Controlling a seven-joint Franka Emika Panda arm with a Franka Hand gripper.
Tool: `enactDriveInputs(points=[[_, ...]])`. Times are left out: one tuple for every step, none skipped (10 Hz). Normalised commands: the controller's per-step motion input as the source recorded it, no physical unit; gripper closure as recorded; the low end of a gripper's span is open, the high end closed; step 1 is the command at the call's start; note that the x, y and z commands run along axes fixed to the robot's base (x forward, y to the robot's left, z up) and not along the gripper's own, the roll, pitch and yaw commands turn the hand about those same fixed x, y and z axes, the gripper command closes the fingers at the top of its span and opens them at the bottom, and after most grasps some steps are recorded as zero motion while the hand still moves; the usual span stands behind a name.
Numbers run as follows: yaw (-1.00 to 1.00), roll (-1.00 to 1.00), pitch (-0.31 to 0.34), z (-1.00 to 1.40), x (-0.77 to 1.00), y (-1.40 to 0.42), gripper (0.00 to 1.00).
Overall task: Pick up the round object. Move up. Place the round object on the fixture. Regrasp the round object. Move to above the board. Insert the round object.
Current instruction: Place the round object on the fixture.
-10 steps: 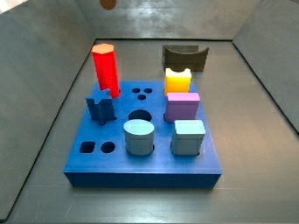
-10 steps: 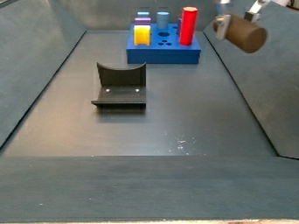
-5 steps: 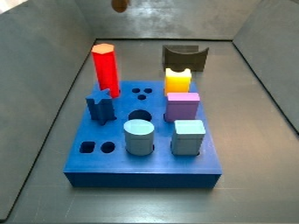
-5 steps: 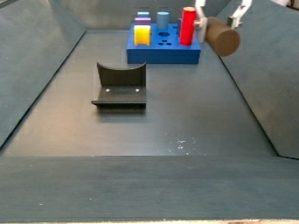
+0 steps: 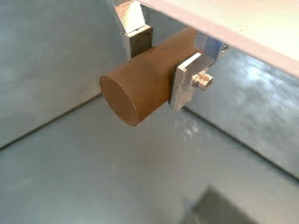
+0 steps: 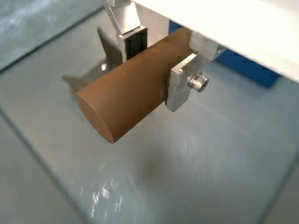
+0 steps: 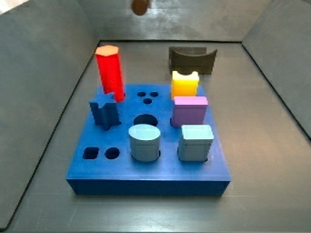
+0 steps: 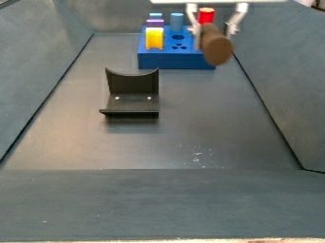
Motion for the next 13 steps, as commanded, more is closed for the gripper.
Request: enactDriveInputs(points=[[0.03,-1.00,-0.073,0.11,1.00,-0.30,1.00],[0.02,-1.00,-0.064,0.10,1.00,-0.27,1.00],[0.02,-1.00,-0.050,0.08,1.00,-0.23,1.00],[0.01,-1.00,-0.040,0.07,1.00,-0.20,1.00],[0.01,-1.00,-0.028,0.06,1.00,-0.17,1.00],[0.00,-1.00,-0.014,0.05,1.00,-0.15,1.00],[0.00,-1.00,0.005,0.04,1.00,-0.12,1.00],[-0.01,-1.00,0.019,0.03,1.00,-0.09,1.00],[-0.01,-1.00,0.026,0.03,1.00,-0.08,1.00],[-0.02,-1.00,0.047,0.01,1.00,-0.04,1.00],[-0.03,-1.00,0.055,0.01,1.00,-0.02,1.00],[-0.04,-1.00,0.071,0.00,1.00,0.00,1.00],[-0.05,-1.00,0.081,-0.01,1.00,0.01,1.00]])
